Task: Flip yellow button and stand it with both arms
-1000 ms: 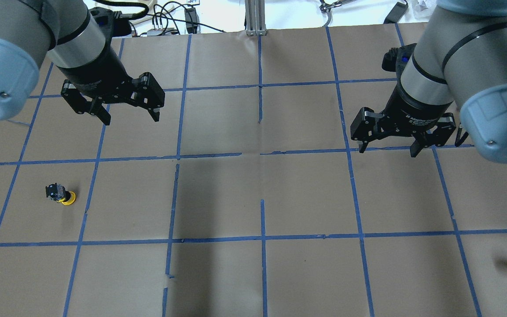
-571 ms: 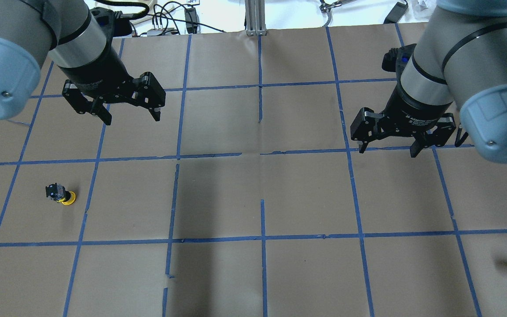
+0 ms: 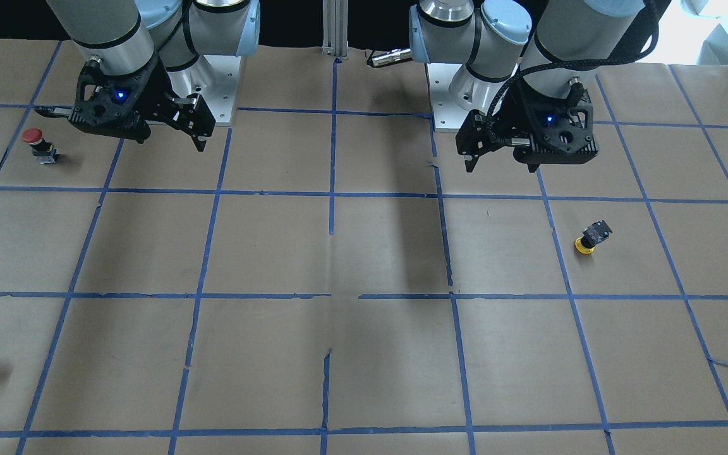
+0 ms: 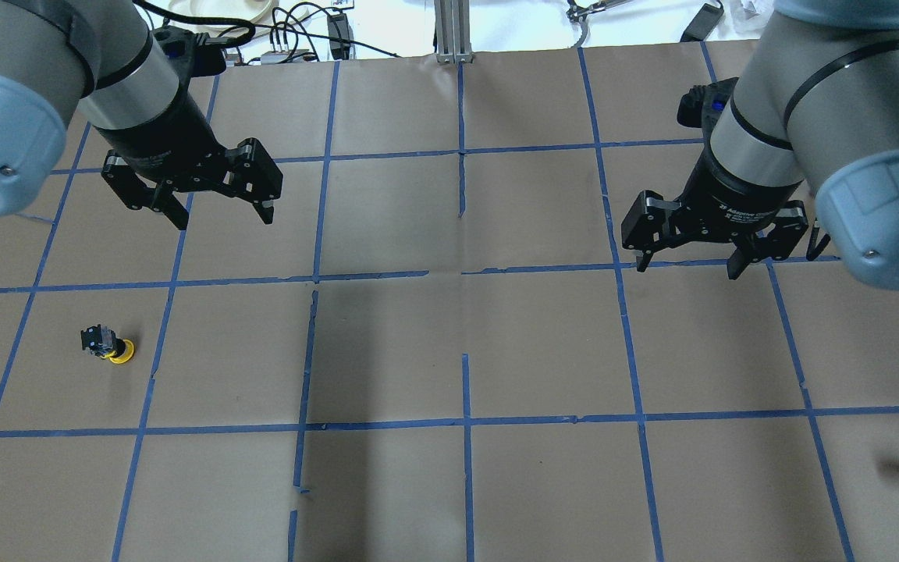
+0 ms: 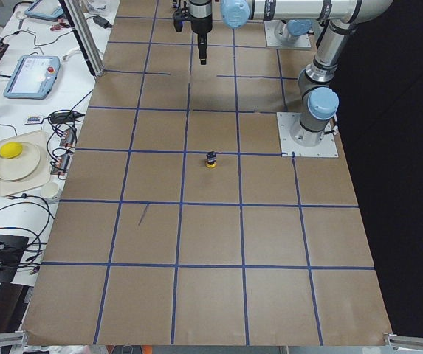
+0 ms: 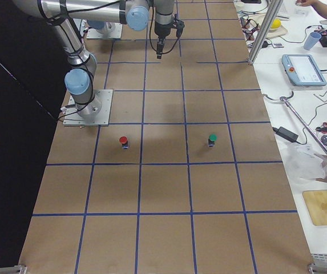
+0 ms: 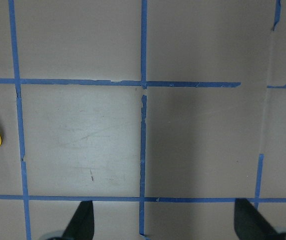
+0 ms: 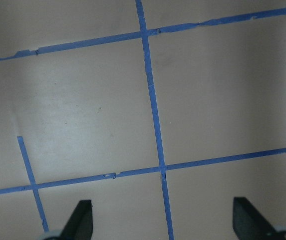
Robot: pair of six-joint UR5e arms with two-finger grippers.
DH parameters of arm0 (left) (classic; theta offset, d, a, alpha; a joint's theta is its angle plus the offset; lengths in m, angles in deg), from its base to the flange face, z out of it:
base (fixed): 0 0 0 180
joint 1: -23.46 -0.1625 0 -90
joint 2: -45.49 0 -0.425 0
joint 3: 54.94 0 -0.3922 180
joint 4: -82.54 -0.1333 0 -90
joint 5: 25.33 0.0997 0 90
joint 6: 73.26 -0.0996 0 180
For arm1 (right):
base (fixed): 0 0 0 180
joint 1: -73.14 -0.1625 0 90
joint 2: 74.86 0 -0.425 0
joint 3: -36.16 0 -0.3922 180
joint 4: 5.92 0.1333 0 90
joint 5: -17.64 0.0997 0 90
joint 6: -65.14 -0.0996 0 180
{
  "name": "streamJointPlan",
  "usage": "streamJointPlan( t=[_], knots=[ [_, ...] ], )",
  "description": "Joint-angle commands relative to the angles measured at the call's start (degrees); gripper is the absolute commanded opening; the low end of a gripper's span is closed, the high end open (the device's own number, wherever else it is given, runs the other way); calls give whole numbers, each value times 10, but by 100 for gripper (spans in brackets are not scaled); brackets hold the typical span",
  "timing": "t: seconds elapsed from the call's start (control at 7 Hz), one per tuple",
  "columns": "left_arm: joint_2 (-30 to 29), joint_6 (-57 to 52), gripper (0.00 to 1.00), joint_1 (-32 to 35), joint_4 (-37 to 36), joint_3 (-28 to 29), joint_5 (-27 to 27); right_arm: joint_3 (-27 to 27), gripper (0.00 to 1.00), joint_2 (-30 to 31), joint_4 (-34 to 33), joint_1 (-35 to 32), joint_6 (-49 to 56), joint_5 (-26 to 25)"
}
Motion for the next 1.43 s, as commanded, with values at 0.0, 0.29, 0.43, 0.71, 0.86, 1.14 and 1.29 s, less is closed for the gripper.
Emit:
streamJointPlan(
  t=[0.0,0.29,0.43,0.71,0.86,1.14,1.29],
  knots=[
    [-5,-65,100,-47,-4,-22,13,0,100,1,0,0,0,0],
    [0,-48,100,-46,-3,-20,14,-5,100,1,0,0,1,-1],
    [4,-47,100,-41,-2,-13,13,-10,100,5,0,0,1,-1],
    [3,-83,100,-50,-3,-29,15,-10,100,5,0,0,1,-1],
    [7,-129,100,-58,0,-34,24,-10,100,5,0,0,1,-1],
    [-4,-254,100,-112,-3,-37,51,-10,100,5,0,0,1,-1],
    [-4,-303,100,-145,-6,-56,50,-10,100,5,0,0,1,-1]
  ],
)
